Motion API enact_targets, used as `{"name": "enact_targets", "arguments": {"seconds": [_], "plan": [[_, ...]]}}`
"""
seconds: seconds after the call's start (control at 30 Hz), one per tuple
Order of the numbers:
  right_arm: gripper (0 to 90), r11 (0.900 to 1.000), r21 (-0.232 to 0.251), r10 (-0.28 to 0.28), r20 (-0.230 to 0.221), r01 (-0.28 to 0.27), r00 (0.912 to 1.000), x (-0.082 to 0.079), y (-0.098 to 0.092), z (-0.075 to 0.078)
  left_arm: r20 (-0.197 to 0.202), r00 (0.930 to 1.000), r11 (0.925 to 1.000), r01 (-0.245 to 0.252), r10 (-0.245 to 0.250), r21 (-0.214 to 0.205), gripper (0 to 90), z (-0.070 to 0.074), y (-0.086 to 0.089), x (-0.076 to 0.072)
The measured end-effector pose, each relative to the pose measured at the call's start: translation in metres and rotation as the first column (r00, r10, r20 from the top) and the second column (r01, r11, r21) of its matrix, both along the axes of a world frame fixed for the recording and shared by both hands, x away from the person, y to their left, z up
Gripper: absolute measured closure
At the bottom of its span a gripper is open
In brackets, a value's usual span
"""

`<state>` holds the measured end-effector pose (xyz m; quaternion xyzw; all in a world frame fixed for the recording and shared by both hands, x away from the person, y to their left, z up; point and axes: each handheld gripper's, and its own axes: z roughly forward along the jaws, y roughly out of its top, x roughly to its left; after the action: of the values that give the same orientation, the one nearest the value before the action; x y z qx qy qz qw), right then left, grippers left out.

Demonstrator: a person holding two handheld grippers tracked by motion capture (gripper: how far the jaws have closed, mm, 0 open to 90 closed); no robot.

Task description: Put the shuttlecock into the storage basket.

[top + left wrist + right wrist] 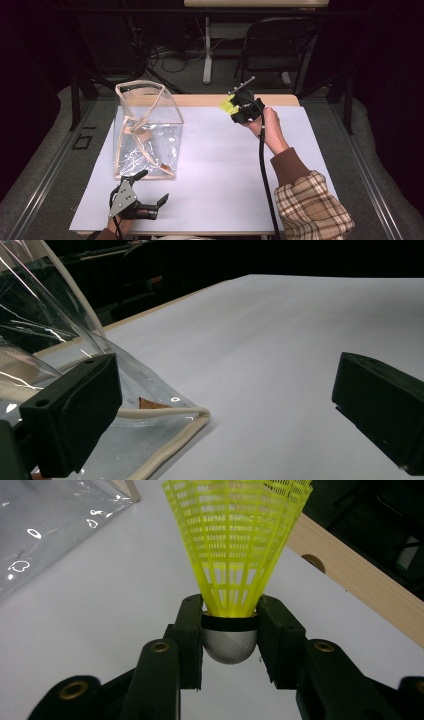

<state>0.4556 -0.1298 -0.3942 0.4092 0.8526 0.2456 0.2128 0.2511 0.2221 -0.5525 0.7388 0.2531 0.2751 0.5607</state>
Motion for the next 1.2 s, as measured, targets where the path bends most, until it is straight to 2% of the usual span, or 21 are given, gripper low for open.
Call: {"name": "enact_targets", "arguments": {"seconds": [1.2], "plan": [[64.9,0.9975,0.005,0.071,0.050,-0.071,0.9963,0.003,0.031,0.016,0.000,1.0000,1.0000,0.002,-0.002,-0.004,0.0,0.000,0.000,0.000]]}}
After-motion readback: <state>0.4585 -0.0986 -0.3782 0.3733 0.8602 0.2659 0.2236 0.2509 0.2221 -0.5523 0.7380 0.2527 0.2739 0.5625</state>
